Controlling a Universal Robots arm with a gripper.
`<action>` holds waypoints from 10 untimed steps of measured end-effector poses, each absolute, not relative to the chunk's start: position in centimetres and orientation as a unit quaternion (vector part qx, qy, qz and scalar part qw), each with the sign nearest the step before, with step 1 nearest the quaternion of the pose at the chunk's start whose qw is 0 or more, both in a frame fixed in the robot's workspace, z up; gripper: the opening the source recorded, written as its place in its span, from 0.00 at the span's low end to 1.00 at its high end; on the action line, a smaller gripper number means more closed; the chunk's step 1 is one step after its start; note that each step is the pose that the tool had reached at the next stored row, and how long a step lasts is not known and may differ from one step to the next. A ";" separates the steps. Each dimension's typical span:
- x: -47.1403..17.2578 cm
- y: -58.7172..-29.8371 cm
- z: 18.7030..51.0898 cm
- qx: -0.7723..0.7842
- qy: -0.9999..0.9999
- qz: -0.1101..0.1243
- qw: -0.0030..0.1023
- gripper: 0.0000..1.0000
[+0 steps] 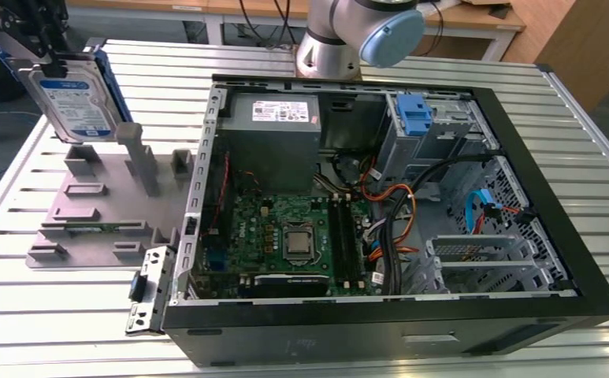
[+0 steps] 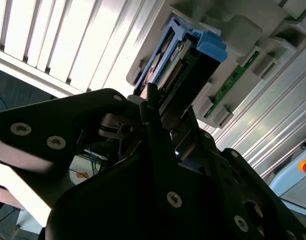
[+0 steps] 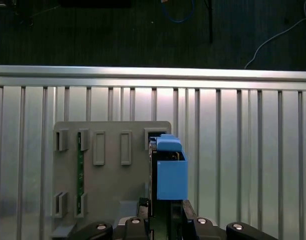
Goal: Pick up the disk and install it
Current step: 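Pick up the disk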
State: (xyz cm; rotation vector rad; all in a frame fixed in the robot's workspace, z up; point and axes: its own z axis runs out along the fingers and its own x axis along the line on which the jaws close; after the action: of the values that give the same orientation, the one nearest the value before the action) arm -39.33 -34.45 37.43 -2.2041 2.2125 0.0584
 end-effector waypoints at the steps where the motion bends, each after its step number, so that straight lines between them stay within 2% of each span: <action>1: -39.3 -34.5 37.4 -0.706 0.708 0.019 0.009 0.35; 10: -39.3 -34.5 37.7 -0.706 0.708 0.019 0.009 0.35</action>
State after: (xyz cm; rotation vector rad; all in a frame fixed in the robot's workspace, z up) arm -39.34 -34.45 37.70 -2.2042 2.2126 0.0585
